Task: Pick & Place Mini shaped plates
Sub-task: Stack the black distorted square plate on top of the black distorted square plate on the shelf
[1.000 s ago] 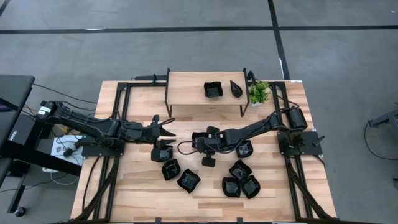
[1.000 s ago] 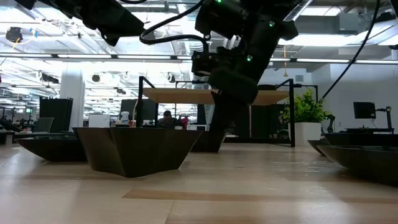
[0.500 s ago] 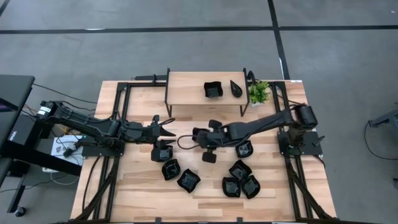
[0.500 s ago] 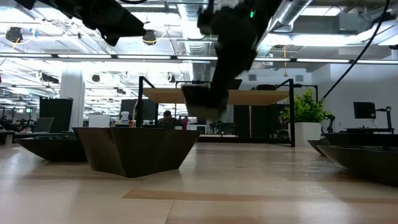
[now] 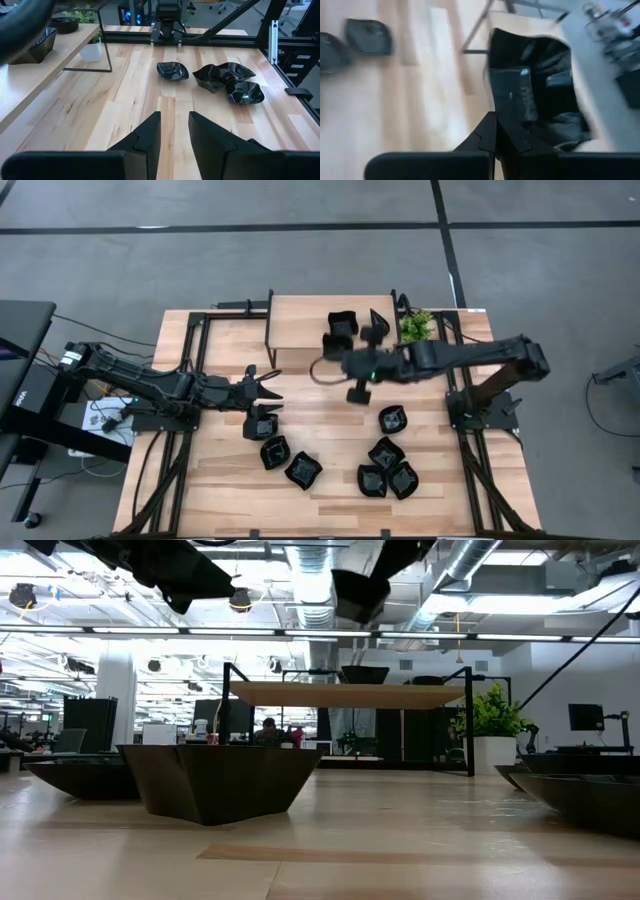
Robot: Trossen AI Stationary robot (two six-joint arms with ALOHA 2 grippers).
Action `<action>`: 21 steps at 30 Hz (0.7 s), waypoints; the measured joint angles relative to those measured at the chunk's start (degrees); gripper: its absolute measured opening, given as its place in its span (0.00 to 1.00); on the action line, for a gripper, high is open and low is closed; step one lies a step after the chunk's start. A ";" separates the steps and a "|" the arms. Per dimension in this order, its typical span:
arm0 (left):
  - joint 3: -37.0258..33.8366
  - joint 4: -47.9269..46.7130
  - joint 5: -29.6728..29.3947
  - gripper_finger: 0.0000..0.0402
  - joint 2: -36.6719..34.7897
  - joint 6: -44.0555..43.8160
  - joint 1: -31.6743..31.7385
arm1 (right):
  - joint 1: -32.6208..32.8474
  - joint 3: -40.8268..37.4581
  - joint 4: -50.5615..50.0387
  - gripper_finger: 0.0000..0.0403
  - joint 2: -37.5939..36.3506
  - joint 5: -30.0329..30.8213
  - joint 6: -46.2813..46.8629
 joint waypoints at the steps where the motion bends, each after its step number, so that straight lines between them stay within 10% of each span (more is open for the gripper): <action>1: 0.00 0.02 0.00 0.25 0.00 0.00 0.00 | -1.49 0.00 -0.08 0.00 -0.29 -0.03 -2.50; 21: 0.00 0.41 -0.02 0.25 -0.02 0.00 0.00 | -21.49 -0.06 -1.02 0.00 5.97 -12.17 -28.22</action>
